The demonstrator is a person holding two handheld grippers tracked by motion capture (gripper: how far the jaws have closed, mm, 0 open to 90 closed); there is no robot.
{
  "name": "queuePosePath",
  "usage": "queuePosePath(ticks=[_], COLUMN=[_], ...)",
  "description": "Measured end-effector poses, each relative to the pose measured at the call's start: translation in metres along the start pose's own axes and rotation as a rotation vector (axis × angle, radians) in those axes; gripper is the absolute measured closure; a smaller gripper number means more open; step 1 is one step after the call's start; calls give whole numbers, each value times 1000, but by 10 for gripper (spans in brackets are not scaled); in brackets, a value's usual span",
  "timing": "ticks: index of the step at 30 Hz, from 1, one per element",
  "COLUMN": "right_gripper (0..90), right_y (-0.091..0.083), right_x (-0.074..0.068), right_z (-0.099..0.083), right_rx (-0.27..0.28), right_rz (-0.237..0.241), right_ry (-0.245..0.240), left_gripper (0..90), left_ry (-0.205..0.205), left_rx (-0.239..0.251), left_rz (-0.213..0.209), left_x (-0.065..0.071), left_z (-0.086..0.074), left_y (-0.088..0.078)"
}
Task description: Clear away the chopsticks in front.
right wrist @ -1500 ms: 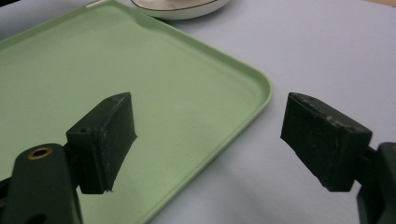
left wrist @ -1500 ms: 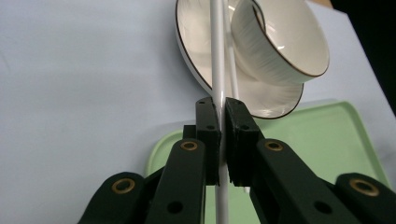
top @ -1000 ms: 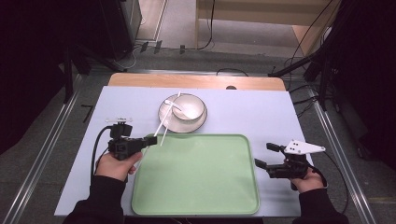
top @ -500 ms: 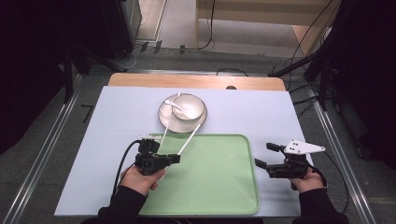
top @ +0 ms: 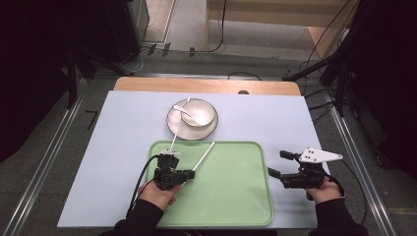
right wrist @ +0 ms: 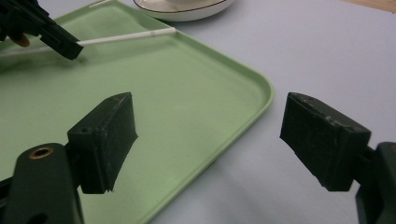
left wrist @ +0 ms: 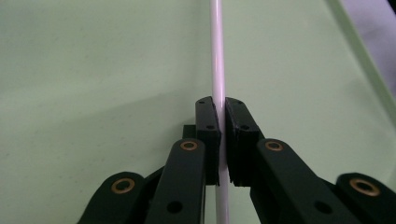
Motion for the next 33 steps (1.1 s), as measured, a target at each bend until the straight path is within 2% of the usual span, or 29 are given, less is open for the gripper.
queuePosePath(ticks=[4,6,9,14,18,20,22,24,28,33], right_gripper=[187,187,188,187,187,187,187,187,187,187], right_y=[0,-1,-1,-1,-3,-3,-3,-2,-2,-2], right_x=[0,0,0,-1,-1,-1,-1,-1,0,-1], right_z=[0,0,0,1,1,1,1,1,1,1], right_rx=[2,0,1,-2,5,7,5,7,0,2], right_rz=[0,1,1,2,-1,0,1,3,3,3], right_ry=[3,3,2,2,4,5,4,3,-1,-4], left_gripper=[850,843,800,693,638,595,560,508,442,395], left_ry=[10,13,33,43,32,42,59,59,61,90], left_rx=[-14,-6,-5,-11,-4,7,40,65,57,60], left_rz=[-20,-22,-14,-34,-47,-64,-73,-95,-102,-103], left_x=[0,0,1,3,2,3,5,6,3,-2], left_z=[-1,0,0,1,5,9,16,22,28,37], left_y=[3,3,2,2,-1,-6,-15,-24,-35,-46])
Point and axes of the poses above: each handheld gripper's, and its own axes: y roughly forward along the jaws, z roughly out of its top, x roughly to its right, the point moved 7 cm from there along y, roughly forward along the jaws, and after that the axes turned 7 degrees about -y, right-handed, at the moved point
